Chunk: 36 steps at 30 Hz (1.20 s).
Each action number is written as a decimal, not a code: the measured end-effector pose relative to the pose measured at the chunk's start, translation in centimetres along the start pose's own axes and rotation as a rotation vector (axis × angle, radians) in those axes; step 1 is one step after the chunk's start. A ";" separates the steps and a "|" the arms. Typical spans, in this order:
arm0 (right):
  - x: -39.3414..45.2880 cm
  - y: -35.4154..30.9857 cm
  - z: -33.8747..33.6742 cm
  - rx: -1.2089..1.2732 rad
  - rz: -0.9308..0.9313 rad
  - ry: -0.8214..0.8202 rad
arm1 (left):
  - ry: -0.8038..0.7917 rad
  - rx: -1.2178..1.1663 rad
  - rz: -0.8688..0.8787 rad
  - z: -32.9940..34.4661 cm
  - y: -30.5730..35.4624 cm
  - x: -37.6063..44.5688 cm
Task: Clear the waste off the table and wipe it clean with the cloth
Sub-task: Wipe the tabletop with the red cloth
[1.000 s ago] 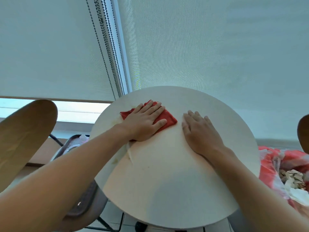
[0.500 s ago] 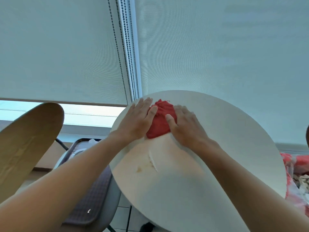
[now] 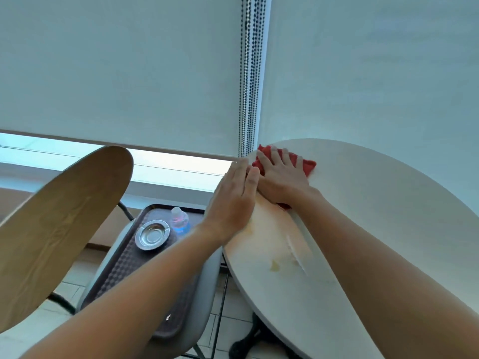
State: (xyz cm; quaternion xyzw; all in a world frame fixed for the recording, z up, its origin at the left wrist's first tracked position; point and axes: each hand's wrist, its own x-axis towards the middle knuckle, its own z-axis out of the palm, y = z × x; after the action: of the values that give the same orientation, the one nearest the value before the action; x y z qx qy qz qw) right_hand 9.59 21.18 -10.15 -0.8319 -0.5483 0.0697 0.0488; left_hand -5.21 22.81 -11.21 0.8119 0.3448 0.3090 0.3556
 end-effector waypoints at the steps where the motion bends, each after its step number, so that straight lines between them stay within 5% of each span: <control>1: 0.0 0.0 0.0 -0.003 -0.050 -0.004 | 0.020 -0.059 -0.013 -0.2 0.1 0.0; 5: -1.3 -0.1 0.4 -0.011 -0.225 -0.011 | 0.093 -0.207 -0.047 -0.9 0.1 -0.3; 14: -7.3 1.1 0.5 -0.005 -0.638 -0.027 | 0.049 -0.072 0.007 -1.0 0.7 -1.3; 25: -14.5 7.0 -2.0 -0.012 -0.840 -0.156 | -0.004 0.203 0.025 -0.1 3.4 -4.8; 29: -15.8 9.0 -3.5 0.285 -0.704 -0.268 | -0.030 0.253 0.030 0.1 2.7 -5.5; 31: -16.2 8.5 -3.1 0.435 -0.530 -0.170 | -0.024 0.254 0.016 0.0 2.6 -5.5; 36: -15.2 3.5 -0.9 0.382 -0.004 -0.141 | -0.017 0.250 -0.003 -0.6 2.7 -4.9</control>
State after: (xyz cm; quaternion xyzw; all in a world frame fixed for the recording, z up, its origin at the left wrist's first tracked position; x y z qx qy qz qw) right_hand 6.99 5.82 -8.89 -0.7994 -0.5290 0.2302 0.1675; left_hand -7.54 17.78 -9.98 0.8520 0.3788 0.2564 0.2548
